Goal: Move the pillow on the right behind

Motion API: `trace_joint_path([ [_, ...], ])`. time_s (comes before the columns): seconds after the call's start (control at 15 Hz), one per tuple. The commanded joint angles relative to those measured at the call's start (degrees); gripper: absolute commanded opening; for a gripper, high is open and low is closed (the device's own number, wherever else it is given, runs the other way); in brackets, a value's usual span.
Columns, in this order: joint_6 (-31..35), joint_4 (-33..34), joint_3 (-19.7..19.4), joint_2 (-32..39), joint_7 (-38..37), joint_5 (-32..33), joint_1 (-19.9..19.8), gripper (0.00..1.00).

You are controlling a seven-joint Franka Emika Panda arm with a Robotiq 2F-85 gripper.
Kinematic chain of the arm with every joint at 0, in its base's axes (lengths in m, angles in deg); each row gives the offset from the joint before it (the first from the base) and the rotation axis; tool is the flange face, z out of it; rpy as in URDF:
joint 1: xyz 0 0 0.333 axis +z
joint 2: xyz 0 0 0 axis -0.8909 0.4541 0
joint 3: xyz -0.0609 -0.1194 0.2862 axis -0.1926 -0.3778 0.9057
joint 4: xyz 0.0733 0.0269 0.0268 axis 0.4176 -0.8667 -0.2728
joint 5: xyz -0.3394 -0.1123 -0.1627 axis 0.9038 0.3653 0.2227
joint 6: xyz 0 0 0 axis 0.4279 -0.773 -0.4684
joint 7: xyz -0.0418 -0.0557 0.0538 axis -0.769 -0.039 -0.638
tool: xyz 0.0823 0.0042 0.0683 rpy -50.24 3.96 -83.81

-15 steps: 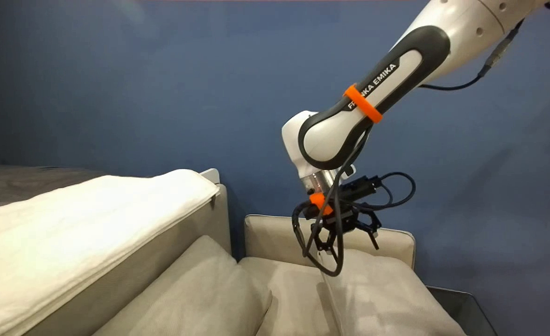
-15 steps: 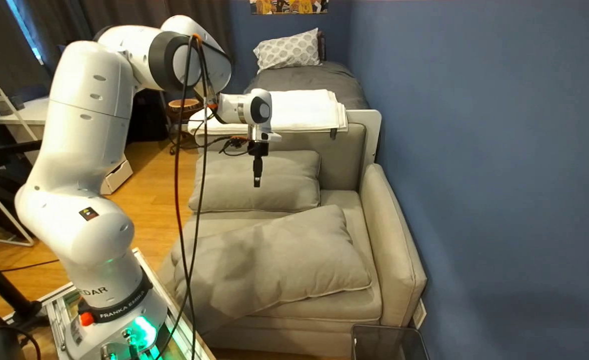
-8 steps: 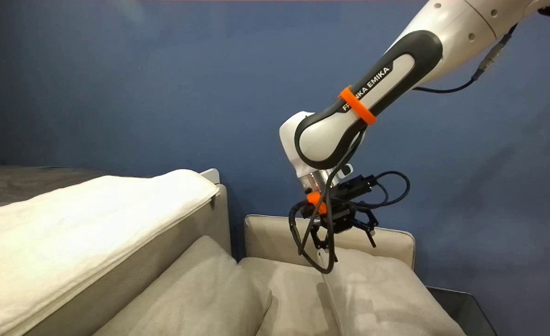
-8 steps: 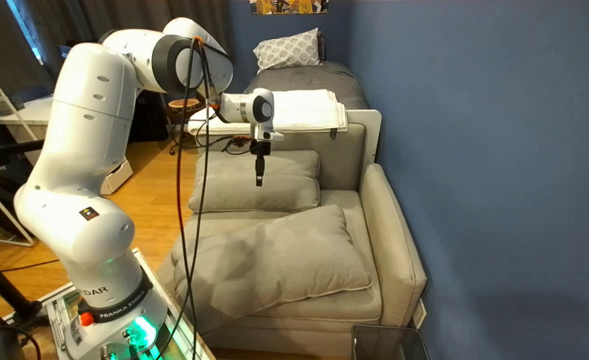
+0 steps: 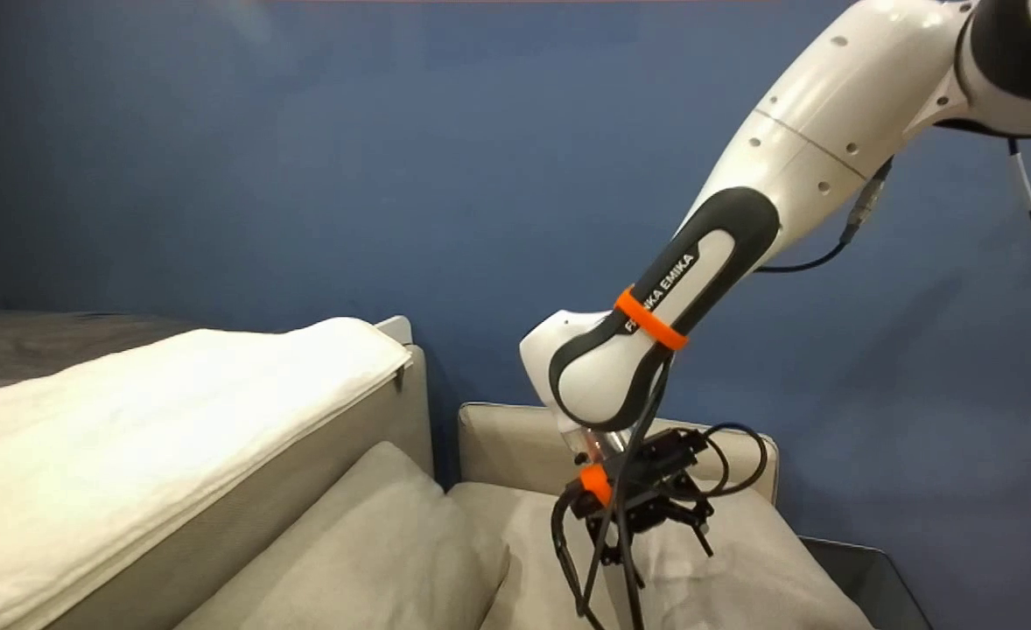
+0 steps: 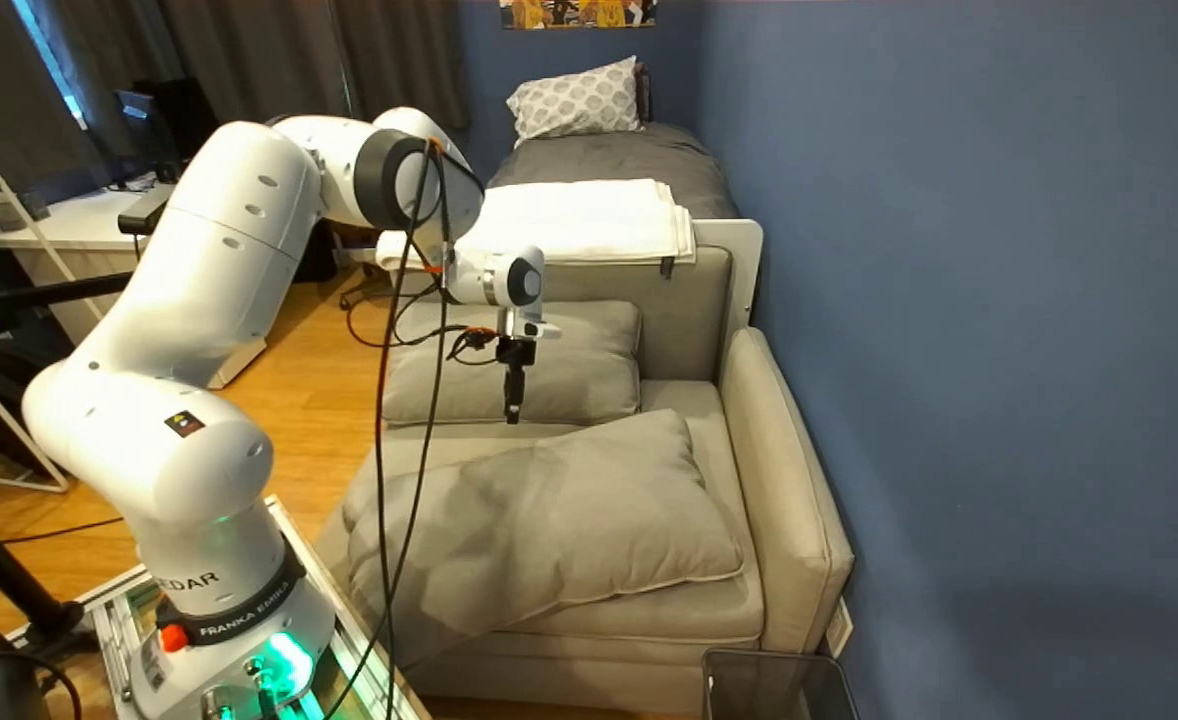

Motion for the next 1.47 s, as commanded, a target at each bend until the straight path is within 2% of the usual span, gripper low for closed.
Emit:
trace_joint_path([
  [0.0, 3.46, 4.13, -3.12, 7.29, -1.04, 0.34, 2.83, 1.0],
  [0.07, 4.09, 4.81, -3.71, 8.7, -1.15, 0.18, 3.21, 1.0],
  [0.13, 3.42, 1.86, -3.17, 5.71, 0.27, -1.0, 2.7, 1.0],
  [0.53, 4.16, 4.34, -4.06, 8.68, 0.19, -0.93, 3.25, 1.0],
  [0.73, 0.88, 7.3, -4.24, 11.31, -0.1, -1.08, 3.75, 1.0],
  [0.93, -1.21, 9.65, -4.88, 13.44, -1.62, -0.38, 5.02, 1.0],
  [1.4, -0.34, 13.69, -7.9, 18.19, -7.03, 1.03, 8.5, 1.0],
])
